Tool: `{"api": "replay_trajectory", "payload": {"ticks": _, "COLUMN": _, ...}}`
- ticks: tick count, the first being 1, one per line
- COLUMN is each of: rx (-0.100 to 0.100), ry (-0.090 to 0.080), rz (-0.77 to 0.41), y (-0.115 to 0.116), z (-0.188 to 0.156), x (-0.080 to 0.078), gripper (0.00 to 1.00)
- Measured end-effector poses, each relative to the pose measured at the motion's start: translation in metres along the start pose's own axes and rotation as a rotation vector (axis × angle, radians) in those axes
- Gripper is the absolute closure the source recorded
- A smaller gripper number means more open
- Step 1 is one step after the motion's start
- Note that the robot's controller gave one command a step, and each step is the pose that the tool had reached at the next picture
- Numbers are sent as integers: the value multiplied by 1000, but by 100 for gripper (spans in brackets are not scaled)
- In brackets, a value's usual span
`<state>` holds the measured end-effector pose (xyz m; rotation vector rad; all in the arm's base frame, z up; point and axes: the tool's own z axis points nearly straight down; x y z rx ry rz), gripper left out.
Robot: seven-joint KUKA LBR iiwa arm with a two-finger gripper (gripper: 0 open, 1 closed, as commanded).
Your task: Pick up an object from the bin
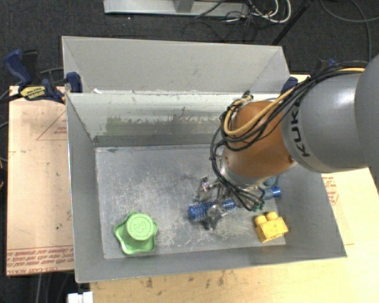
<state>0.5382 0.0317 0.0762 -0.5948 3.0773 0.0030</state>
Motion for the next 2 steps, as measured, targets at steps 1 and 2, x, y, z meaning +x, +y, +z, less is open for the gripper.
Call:
{"api": "replay_trajectory", "payload": {"ticks": 1, "rx": 3, "ry": -2, "rz": -34, "y": 3, "z": -115, "x": 2, "gripper": 100}}
{"api": "replay_trajectory", "payload": {"ticks": 2, "rx": 3, "ry": 3, "rz": -293, "y": -86, "z": -187, "x": 9, "gripper": 100}}
